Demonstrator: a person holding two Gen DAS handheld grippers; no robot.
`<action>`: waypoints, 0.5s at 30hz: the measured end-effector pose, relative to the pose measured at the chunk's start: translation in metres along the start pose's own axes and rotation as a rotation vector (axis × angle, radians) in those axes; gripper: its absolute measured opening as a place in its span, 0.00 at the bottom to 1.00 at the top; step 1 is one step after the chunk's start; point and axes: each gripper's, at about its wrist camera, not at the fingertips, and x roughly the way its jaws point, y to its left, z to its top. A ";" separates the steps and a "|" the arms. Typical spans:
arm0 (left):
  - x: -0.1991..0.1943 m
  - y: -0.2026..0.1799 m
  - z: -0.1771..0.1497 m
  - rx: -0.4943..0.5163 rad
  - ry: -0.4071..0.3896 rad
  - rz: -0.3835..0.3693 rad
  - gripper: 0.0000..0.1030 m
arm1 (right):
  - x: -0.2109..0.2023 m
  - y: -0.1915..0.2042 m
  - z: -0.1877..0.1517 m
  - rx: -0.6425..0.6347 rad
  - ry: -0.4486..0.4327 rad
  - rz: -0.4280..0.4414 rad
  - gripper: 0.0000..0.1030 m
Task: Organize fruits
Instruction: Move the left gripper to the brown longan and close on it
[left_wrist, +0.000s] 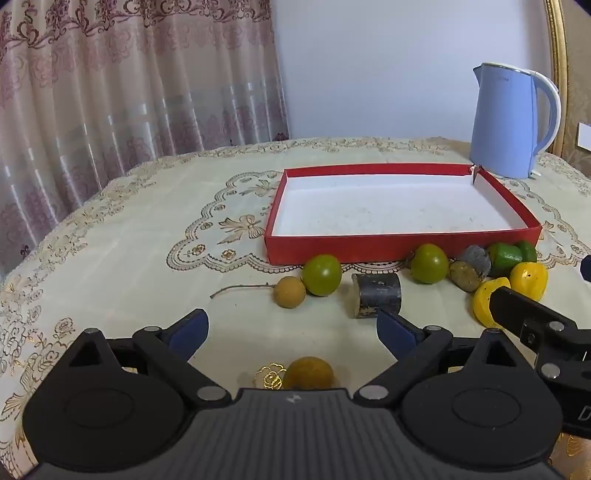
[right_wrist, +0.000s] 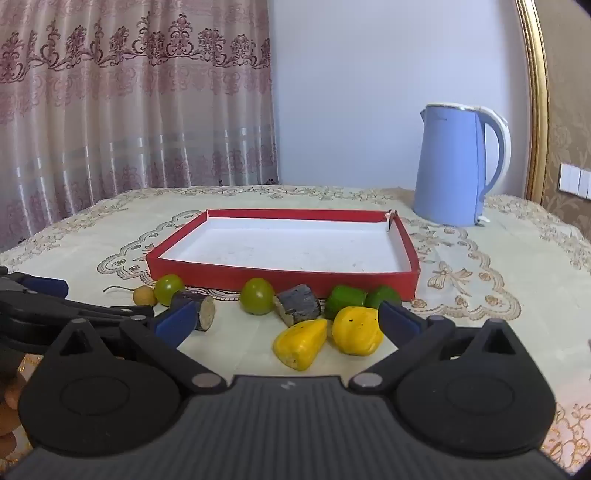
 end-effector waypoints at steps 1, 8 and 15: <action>-0.001 0.000 0.000 0.000 -0.004 0.001 0.96 | 0.000 -0.002 0.000 0.004 -0.002 -0.002 1.00; 0.009 0.004 -0.004 -0.039 0.032 -0.004 0.96 | -0.002 0.001 0.000 0.002 -0.013 0.005 1.00; 0.005 0.009 -0.007 -0.038 0.019 -0.023 0.96 | 0.000 0.005 -0.002 -0.018 -0.001 0.027 1.00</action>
